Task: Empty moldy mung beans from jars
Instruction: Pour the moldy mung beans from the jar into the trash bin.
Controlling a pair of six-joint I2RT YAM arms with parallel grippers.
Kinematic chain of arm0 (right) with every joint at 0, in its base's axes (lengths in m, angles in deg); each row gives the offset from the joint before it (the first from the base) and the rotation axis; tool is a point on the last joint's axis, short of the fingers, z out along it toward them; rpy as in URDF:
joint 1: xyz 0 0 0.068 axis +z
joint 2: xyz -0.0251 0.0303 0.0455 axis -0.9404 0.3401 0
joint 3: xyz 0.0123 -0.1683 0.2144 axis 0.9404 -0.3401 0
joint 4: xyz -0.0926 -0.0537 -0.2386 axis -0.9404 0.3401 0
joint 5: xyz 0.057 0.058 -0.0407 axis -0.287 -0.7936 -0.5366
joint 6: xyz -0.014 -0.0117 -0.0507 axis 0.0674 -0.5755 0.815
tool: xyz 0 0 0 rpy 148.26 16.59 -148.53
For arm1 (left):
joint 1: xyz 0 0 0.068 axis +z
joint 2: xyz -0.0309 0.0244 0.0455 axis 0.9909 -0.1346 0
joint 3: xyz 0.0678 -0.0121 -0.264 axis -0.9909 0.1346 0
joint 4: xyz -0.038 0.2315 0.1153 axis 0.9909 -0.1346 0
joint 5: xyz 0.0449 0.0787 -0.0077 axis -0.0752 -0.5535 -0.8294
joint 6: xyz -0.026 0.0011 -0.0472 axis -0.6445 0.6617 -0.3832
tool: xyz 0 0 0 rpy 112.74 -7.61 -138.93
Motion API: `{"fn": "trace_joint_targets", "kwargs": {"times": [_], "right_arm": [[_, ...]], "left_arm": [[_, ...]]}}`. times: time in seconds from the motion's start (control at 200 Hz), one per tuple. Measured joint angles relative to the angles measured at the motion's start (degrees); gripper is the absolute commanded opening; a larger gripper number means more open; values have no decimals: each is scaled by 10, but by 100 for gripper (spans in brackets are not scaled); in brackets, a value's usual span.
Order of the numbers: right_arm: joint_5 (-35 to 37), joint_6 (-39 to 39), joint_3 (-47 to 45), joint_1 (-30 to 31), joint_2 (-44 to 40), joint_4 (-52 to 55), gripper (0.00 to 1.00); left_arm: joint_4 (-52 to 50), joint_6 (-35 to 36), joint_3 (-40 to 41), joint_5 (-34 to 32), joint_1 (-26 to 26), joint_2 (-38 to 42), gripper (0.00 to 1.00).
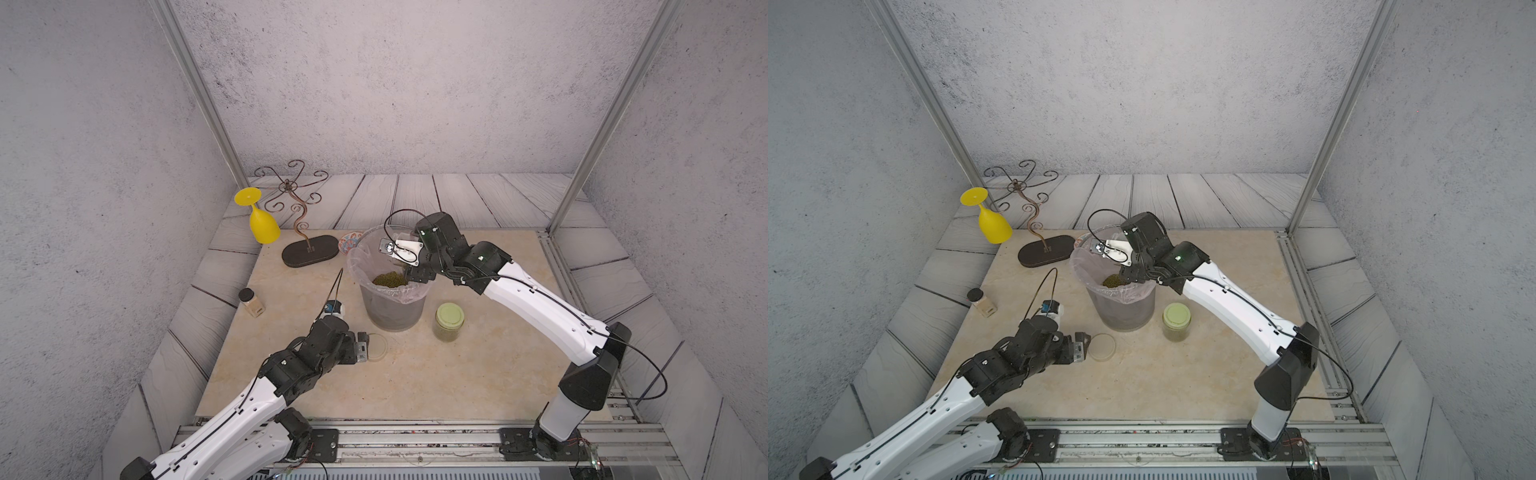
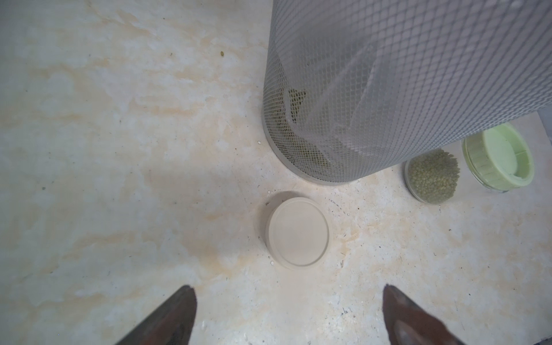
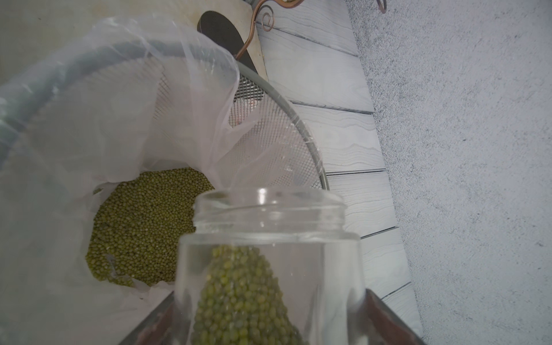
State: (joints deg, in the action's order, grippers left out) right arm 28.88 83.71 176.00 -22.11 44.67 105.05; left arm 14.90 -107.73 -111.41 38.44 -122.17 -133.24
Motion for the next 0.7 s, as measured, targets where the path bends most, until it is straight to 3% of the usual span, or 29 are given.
{"fn": "trace_joint_targets", "kwargs": {"times": [0.27, 0.696], "right_arm": [[72, 140, 54, 11, 57, 21, 55], [114, 403, 8, 13, 77, -75, 55]], "left_arm": [[-12, 12, 0, -1, 9, 7, 98], [-22, 25, 1, 4, 18, 37, 98]]}}
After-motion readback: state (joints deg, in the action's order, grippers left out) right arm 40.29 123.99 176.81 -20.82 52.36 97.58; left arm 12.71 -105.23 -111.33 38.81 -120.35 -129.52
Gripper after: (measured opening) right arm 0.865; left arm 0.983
